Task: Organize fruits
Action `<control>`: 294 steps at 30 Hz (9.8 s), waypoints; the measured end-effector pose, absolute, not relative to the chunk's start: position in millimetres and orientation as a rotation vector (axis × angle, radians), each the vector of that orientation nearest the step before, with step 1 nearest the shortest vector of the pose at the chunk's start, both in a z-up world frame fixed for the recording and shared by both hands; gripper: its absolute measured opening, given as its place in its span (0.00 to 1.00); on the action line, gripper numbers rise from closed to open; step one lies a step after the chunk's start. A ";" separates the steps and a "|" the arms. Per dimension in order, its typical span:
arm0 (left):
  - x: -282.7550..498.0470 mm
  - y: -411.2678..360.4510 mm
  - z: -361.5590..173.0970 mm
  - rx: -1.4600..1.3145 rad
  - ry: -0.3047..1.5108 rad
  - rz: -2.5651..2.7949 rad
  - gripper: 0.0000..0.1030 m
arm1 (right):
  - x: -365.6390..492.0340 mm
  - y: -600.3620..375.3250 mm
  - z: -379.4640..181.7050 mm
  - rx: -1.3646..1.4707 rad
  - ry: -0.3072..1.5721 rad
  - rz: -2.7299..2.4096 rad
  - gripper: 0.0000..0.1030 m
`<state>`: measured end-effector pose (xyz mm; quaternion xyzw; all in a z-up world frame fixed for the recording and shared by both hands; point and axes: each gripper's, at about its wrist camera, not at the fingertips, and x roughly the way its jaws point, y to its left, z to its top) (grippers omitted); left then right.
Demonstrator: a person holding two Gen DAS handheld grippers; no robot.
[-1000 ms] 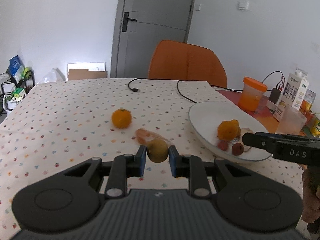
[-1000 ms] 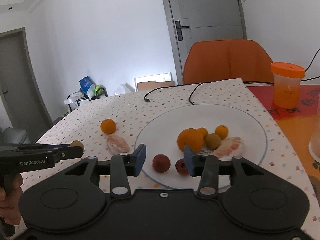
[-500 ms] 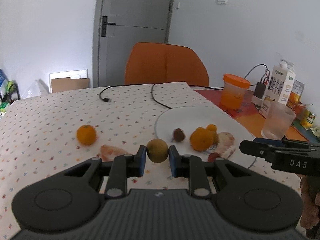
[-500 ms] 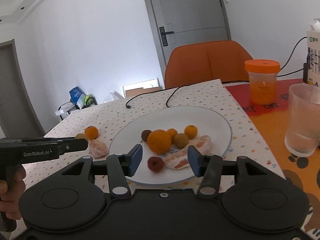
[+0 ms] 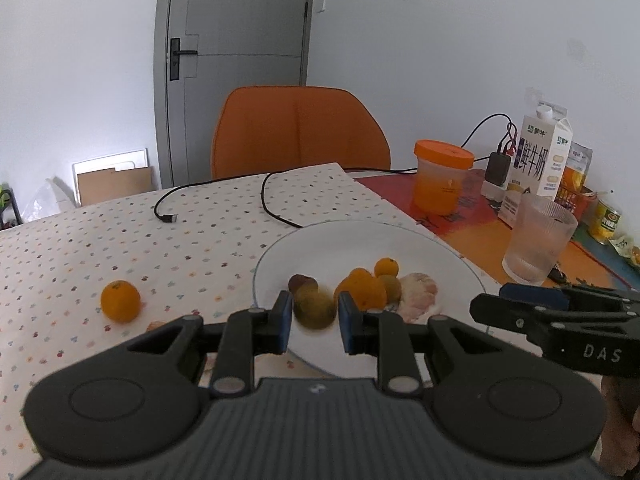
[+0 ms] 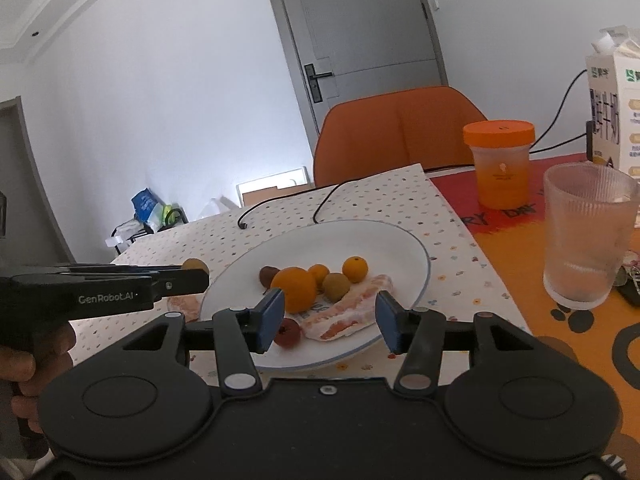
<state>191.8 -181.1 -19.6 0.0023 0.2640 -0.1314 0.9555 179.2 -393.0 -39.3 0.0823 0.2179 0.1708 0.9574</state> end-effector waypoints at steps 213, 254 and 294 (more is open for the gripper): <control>197.5 -108.2 -22.1 -0.173 0.572 -0.083 0.63 | 260.4 -385.6 -8.5 0.047 0.487 0.340 0.56; 100.6 -56.4 -7.6 -0.187 0.588 -0.035 1.00 | 156.9 -321.2 9.1 0.021 0.478 0.413 1.00; 2.9 -29.4 12.3 -0.104 0.552 0.052 1.00 | 69.2 -292.3 3.2 0.030 0.494 0.371 1.00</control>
